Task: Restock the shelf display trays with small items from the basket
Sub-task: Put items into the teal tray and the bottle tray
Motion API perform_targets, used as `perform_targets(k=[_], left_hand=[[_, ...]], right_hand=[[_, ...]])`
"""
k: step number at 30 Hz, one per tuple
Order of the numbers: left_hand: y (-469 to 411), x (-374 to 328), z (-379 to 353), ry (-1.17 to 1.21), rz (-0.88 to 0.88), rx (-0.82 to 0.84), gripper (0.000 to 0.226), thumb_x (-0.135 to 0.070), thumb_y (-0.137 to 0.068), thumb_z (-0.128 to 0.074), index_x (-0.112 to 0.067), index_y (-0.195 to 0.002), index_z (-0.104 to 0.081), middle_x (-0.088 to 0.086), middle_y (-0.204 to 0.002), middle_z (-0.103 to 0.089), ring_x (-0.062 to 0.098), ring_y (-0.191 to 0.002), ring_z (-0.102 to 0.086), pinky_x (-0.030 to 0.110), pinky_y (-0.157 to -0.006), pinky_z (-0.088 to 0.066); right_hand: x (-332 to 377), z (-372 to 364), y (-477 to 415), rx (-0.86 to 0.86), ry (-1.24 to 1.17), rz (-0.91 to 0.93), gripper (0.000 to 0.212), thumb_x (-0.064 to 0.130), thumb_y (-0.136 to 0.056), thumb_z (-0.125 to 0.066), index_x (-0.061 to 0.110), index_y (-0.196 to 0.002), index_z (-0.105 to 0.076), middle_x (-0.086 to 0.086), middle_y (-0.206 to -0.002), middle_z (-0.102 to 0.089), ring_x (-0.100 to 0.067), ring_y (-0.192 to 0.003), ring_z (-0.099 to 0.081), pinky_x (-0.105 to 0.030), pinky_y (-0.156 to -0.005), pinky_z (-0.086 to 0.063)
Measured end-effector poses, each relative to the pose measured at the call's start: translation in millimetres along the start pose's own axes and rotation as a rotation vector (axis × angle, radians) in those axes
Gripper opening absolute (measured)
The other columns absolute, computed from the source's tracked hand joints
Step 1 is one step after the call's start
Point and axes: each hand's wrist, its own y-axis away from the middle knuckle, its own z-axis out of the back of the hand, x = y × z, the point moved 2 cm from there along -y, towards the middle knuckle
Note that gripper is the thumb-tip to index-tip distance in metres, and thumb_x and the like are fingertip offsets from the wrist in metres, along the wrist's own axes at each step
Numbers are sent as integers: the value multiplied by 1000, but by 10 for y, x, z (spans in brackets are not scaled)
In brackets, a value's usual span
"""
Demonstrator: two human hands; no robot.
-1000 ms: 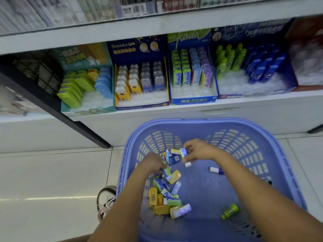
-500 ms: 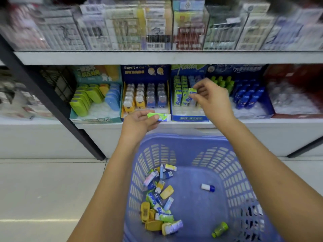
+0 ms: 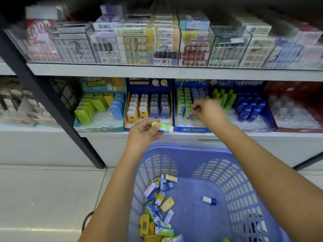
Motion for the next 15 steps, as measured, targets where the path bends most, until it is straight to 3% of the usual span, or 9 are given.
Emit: perform_targets(k=[4, 6, 8, 10, 13, 15], left_hand=[[-8, -42, -76, 20, 11, -13, 3, -15, -87, -67, -13, -89, -66, 4, -71, -67, 7, -60, -67, 17, -60, -55], [-13, -55, -122, 32, 1, -29, 10, -18, -84, -70, -10, -87, -65, 2, -66, -68, 7, -59, -67, 16, -59, -54], [-11, -67, -186, 14, -22, -52, 20, -23, -81, -74, -6, -88, -64, 6, -68, -70, 9, -59, -68, 17, -58, -54], [14, -82, -280, -31, -66, -53, 30, -29, -79, -74, -3, -91, -65, 9, -71, -71, 10, -61, -68, 18, -56, -53], [56, -125, -404, -117, -174, -69, 26, -34, -82, -71, -9, -87, -64, 5, -74, -71, 10, -66, -69, 19, -58, -53], [86, -149, -460, -173, -241, -54, 22, -36, -88, -64, -15, -92, -64, 0, -81, -71, 10, -75, -68, 23, -66, -55]], right_hand=[[93, 71, -24, 45, 169, 16, 28, 18, -84, -68, 4, -108, -68, -18, -117, -56, -31, -102, -57, -31, -88, -42], [218, 157, 56, -43, 108, 53, 42, 30, -80, -72, 11, -117, -64, -9, -114, -54, -19, -105, -54, -26, -90, -40], [399, 213, 193, 3, -38, 168, 53, 41, -71, -77, 18, -117, -63, 6, -97, -51, 8, -84, -47, -8, -75, -36], [553, 180, 331, 164, -60, 282, 55, 42, -70, -78, 21, -117, -61, 12, -92, -51, 16, -74, -43, -1, -67, -32], [596, 151, 402, 211, 27, 331, 41, 33, -82, -70, 20, -119, -58, 6, -90, -61, 2, -75, -50, -11, -69, -40], [551, 188, 375, 172, 23, 276, 37, 26, -87, -65, 20, -122, -55, -3, -85, -65, -16, -76, -58, -32, -73, -49]])
